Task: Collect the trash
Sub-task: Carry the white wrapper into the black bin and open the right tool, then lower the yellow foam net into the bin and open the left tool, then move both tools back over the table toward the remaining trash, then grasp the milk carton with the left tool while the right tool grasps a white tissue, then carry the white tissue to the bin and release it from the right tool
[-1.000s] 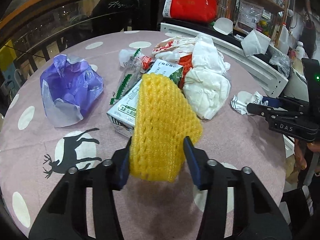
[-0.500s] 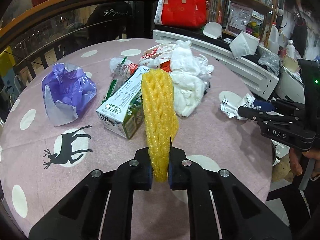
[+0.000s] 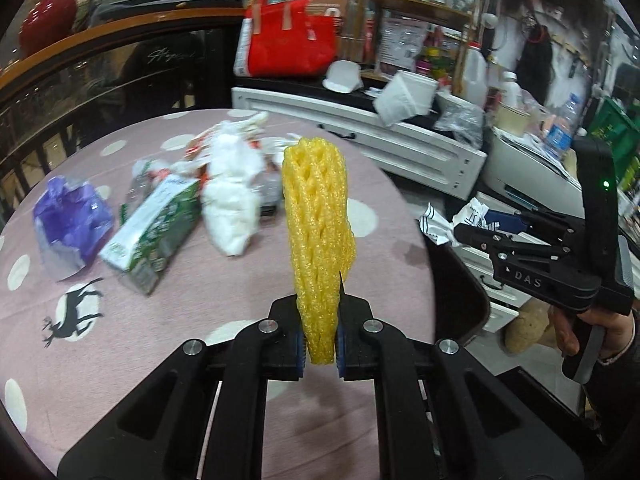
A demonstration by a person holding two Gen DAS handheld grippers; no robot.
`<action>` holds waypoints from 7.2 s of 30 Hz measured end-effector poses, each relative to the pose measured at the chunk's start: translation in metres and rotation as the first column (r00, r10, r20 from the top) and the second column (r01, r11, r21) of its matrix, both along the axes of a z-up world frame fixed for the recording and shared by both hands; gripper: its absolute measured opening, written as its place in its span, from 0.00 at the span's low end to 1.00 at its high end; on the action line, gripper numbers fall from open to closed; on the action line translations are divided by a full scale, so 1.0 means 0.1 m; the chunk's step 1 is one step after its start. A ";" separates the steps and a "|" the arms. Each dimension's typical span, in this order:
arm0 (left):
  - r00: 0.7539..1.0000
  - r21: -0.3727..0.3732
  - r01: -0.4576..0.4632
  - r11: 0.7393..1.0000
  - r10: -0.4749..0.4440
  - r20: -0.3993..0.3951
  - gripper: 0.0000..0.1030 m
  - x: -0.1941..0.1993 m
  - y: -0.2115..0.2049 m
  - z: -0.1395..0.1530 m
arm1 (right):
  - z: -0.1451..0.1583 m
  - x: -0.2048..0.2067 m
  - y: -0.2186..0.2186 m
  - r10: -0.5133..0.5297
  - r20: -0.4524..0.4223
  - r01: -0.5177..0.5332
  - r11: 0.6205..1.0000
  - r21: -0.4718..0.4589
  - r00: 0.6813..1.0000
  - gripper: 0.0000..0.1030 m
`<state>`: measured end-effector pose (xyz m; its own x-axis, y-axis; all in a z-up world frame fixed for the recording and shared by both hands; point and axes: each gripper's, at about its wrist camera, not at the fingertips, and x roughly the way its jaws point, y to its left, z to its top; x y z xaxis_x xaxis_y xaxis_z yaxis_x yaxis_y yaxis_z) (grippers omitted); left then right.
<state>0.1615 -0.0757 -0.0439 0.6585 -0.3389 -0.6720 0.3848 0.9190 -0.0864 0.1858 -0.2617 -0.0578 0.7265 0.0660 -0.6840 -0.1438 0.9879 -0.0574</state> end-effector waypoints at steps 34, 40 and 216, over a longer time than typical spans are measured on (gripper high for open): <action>0.958 0.074 0.269 0.960 -0.260 -0.118 0.11 0.34 -1.84 -0.58 | -1.18 0.04 -1.26 -0.366 -0.172 0.348 0.929 -0.128 0.914 0.59; 0.942 0.109 0.310 0.944 -0.290 -0.166 0.11 0.40 -2.11 -0.85 | -0.93 -0.24 -1.42 -0.414 -0.107 0.396 0.905 -0.157 0.904 0.61; 1.000 0.070 0.002 0.998 -0.002 -0.002 0.49 0.16 0.06 -0.04 | 0.32 0.13 0.35 0.061 0.019 -0.061 0.998 0.005 0.998 0.06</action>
